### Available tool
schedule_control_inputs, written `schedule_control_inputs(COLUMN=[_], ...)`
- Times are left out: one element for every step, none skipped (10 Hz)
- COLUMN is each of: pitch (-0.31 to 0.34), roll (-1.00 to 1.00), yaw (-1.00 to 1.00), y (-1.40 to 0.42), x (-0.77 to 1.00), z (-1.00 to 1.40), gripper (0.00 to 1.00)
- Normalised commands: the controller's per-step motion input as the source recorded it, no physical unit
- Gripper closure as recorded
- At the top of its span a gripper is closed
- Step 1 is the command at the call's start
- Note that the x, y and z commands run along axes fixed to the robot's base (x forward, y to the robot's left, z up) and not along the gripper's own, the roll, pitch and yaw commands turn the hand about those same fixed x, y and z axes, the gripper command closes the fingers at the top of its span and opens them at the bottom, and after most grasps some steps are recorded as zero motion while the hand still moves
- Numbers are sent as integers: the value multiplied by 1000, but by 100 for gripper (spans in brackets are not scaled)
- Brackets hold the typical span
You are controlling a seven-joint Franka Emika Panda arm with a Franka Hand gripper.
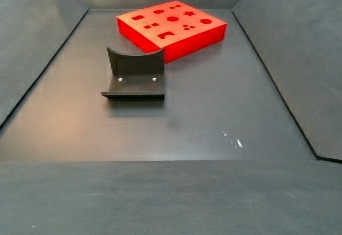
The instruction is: Insert the oval object.
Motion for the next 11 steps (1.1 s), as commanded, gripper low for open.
schedule_control_inputs(pitch=[500, 311, 0, -41, -39, 0, 0, 27, 69, 36, 0], roll=[27, 0, 0, 0, 3, 169, 351, 419, 479, 289, 0], yaw=[-537, -597, 0, 0, 51, 183, 249, 280, 274, 137, 0], y=[-66, -63, -20, -146, -291, -351, -357, -349, -334, -180, 0], x=[-34, 46, 37, 146, 283, 389, 300, 126, 0, 0, 23], z=[-11, -420, 0, -157, -177, -117, -237, -229, -237, -149, 0], gripper=[100, 100, 100, 100, 100, 100, 100, 100, 100, 100, 100])
